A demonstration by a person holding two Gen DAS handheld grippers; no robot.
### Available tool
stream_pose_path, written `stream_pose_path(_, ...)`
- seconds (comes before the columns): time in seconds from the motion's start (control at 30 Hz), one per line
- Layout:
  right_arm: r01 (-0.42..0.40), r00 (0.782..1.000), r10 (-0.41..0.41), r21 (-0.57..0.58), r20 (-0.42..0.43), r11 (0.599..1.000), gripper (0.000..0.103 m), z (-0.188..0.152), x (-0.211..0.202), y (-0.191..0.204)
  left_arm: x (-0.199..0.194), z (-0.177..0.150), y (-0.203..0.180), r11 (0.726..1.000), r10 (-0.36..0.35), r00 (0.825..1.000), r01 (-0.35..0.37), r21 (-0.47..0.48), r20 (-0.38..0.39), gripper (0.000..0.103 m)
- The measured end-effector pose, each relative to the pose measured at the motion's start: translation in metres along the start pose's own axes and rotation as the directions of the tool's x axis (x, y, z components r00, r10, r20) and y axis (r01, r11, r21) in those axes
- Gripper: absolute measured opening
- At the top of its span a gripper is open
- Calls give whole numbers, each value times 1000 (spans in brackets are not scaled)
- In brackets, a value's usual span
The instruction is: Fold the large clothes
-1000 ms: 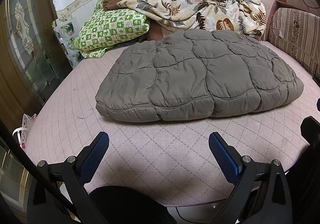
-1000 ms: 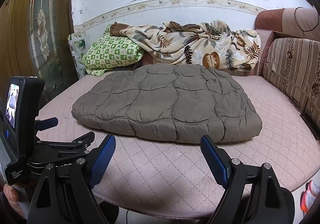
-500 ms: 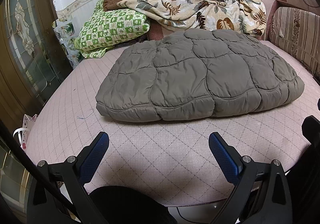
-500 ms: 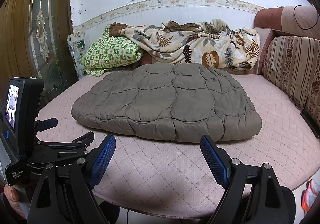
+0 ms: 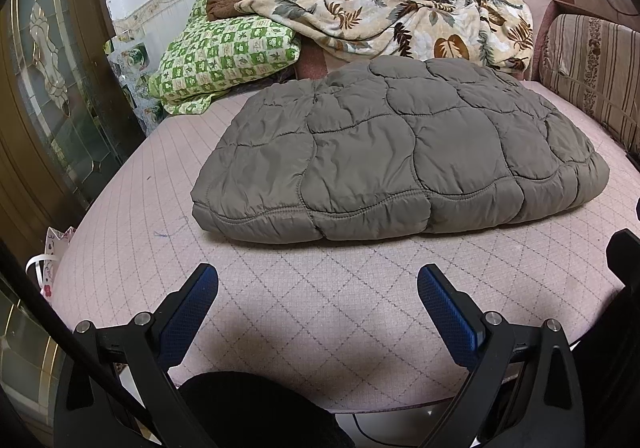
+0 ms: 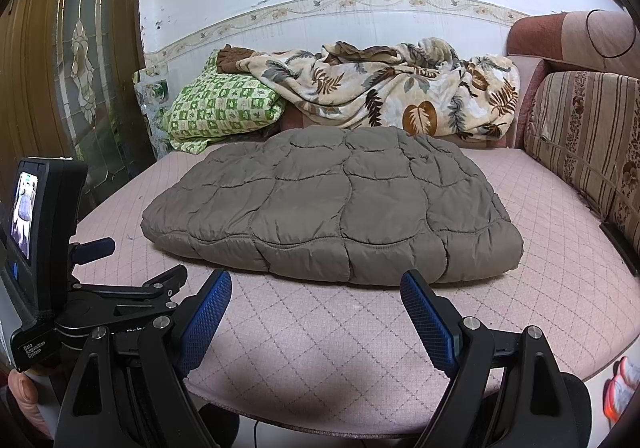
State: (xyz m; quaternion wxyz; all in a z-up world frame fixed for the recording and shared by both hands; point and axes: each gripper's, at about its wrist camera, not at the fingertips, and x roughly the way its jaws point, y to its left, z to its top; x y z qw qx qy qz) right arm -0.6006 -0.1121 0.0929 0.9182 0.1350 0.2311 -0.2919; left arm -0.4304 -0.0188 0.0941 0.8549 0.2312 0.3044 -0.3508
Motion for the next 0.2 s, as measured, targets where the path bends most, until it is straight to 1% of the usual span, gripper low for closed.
stream_pose_path(0.1, 0, 1000, 0, 2, 3, 1000, 89, 0, 0, -2, 2, -4, 5, 999, -46, 999, 46, -12, -5, 100)
stream_pose_path(0.2, 0, 1000, 0, 7, 8, 1000, 89, 0, -1, -3, 2, -5, 7, 999, -35, 999, 35, -17, -2, 100)
